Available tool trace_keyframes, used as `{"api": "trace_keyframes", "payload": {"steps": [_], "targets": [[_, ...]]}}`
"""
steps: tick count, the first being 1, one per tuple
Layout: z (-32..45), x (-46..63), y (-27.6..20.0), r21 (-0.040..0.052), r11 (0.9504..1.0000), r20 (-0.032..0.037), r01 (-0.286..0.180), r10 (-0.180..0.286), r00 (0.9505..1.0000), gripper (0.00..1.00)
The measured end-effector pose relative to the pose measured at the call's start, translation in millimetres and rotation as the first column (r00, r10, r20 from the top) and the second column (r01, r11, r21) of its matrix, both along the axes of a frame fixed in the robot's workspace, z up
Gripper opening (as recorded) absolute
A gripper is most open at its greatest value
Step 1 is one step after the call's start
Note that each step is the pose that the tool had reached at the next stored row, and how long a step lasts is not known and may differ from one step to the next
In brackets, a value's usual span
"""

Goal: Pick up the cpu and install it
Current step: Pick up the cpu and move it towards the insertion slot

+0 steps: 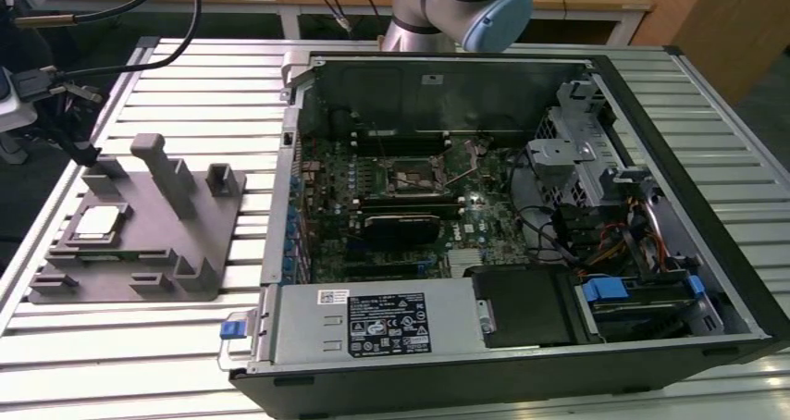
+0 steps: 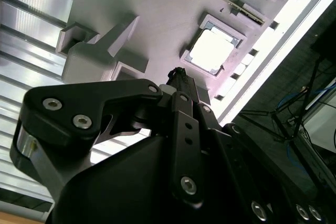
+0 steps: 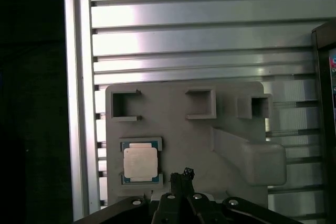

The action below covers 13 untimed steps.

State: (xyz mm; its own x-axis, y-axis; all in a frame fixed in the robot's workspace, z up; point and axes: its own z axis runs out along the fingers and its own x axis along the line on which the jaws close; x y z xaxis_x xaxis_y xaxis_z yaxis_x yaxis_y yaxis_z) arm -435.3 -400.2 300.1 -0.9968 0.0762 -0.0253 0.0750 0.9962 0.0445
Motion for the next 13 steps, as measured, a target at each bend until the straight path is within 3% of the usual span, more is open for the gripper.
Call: {"api": "trace_keyframes", "payload": {"steps": [13], "targets": [[-4.8, -8.3, -1.3, 0.0002, 1.0, 0.0001, 0.0, 0.0, 1.0, 0.11]]}}
